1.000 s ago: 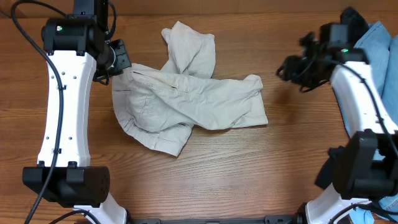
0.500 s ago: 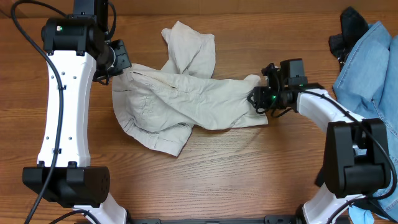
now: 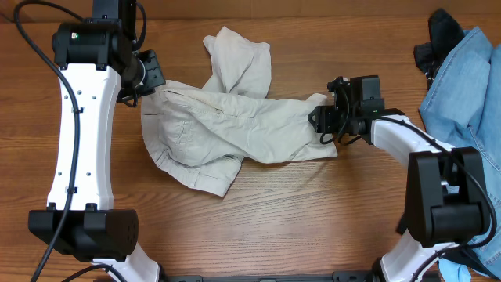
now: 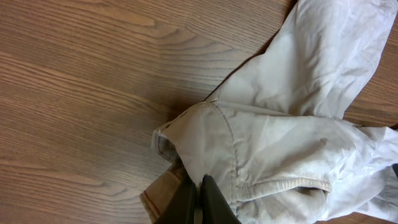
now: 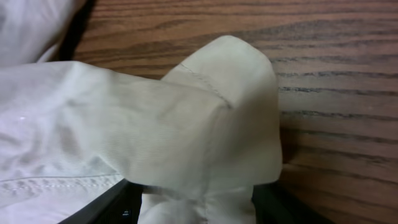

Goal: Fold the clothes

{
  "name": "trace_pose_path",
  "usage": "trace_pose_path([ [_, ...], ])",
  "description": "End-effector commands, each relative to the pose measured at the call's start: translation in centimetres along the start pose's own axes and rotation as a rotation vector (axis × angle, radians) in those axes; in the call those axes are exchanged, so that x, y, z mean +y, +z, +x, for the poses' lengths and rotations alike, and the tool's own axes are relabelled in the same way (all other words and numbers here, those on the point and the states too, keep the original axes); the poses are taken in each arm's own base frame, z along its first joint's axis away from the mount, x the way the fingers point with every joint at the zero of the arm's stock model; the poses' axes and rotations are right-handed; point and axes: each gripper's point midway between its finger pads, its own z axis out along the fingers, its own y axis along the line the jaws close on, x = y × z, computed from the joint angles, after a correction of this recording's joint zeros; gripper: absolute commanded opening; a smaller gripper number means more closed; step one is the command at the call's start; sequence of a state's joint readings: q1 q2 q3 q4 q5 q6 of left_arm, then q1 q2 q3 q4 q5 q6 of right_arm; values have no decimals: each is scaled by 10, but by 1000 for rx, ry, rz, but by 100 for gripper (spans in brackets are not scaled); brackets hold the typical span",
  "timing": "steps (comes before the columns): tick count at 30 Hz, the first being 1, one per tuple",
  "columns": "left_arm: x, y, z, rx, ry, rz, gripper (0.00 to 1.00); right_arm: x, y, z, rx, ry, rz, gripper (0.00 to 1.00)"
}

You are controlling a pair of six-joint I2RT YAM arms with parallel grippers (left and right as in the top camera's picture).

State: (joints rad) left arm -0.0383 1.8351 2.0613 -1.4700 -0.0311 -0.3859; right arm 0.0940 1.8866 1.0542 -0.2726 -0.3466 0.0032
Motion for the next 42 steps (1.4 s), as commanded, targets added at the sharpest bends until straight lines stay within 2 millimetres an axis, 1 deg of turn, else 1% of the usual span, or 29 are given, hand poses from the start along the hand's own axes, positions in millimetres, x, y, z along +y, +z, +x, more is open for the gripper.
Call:
trace_pose_path([
  [1, 4, -13, -6, -46, 5, -6, 4, -6, 15, 14, 38, 9, 2, 62],
  [3, 4, -13, -6, -45, 6, -6, 4, -7, 17, 15, 41, 10, 3, 61],
  [8, 4, -13, -6, -46, 5, -6, 4, -6, 17, 7, 11, -1, 1, 62],
  [10, 4, -13, -6, -46, 5, -6, 4, -6, 17, 6, 8, -2, 1, 53],
  [14, 4, -13, -7, -46, 5, -6, 4, -6, 14, 3, 12, 1, 5, 24],
  [15, 4, -13, -7, -46, 5, -6, 4, -6, 12, 2, 9, 3, 5, 20],
  [16, 4, -13, -7, -46, 5, -6, 4, -5, 11, 1, 5, 3, 6, 18],
  [18, 4, -13, -7, -46, 5, -6, 4, -5, 5, -4, -10, 0, 7, 17],
  [21, 4, -13, -7, -47, 5, -6, 4, -8, -6, -13, -40, 10, 24, 4],
  [24, 4, -13, -7, -48, 6, -10, 4, -15, -20, -20, -64, 47, 57, 4],
  [26, 5, -13, -7, -49, 6, -10, 4, -19, -34, -22, -72, 62, 66, 4],
  [29, 5, -13, -9, -56, 9, -13, 4, -22, -60, -29, -94, 82, 80, 4],
  [32, 5, -17, -10, -65, 23, -10, 4, -19, -99, -39, -124, 99, 95, 4],
  [35, 3, -30, -11, -86, 45, 9, 4, -5, -146, -50, -152, 100, 102, 4],
  [37, 1, -51, -14, -132, 58, 30, 4, 9, -178, -58, -176, 87, 102, 4],
  [38, -1, -63, -16, -163, 67, 48, 4, 18, -198, -64, -197, 79, 102, 4],
  [40, -4, -94, -20, -243, 81, 86, 4, 35, -240, -75, -246, 60, 107, 4],
  [41, -4, -108, -21, -281, 80, 102, 4, 41, -256, -80, -265, 53, 111, 4],
  [42, -3, -124, -21, -320, 79, 116, 4, 51, -279, -85, -296, 42, 115, 4],
])
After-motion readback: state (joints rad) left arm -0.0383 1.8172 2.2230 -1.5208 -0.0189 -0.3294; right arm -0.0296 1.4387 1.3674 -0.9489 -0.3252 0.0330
